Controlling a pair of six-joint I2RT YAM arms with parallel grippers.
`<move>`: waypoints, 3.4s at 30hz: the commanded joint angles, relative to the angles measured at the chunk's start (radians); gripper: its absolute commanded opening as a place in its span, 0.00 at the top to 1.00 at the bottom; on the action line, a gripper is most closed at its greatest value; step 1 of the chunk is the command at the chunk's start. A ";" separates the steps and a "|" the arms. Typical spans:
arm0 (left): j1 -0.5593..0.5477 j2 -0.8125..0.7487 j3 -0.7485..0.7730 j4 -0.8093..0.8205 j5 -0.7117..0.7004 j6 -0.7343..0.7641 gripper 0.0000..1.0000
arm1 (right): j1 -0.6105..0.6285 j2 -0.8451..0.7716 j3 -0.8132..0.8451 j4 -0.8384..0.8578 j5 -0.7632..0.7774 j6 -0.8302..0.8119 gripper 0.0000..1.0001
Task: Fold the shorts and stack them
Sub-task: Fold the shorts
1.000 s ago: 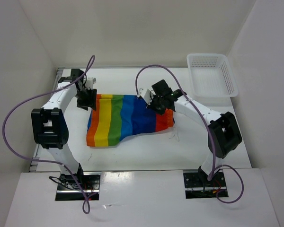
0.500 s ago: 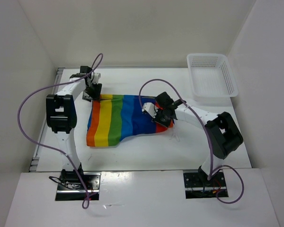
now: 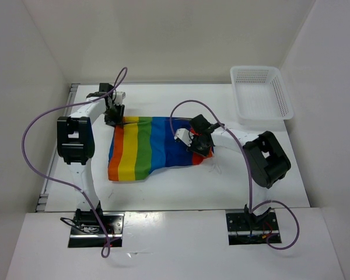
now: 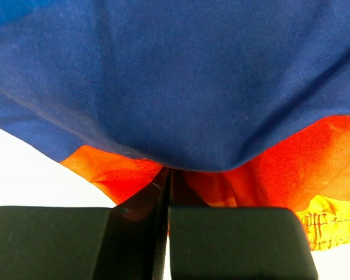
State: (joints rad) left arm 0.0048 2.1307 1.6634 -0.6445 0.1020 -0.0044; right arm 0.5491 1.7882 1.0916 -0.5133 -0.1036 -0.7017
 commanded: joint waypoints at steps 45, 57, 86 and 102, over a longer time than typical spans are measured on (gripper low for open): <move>-0.062 0.098 0.220 0.163 -0.226 0.004 0.50 | -0.025 -0.033 0.194 -0.028 -0.007 0.011 0.65; -0.117 -0.288 0.152 -0.087 0.033 0.004 0.45 | -0.035 -0.027 0.364 0.027 -0.110 0.254 0.77; -0.212 -0.222 -0.593 -0.026 -0.202 0.004 0.66 | -0.167 0.487 0.706 0.216 0.179 0.510 1.00; -0.175 -0.314 -0.412 -0.104 0.028 0.004 0.54 | -0.319 0.042 0.475 0.016 -0.083 0.653 0.37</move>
State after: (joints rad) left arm -0.1959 1.8320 1.1858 -0.7624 0.0437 -0.0040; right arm 0.3061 1.9045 1.7012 -0.4110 -0.1207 -0.1196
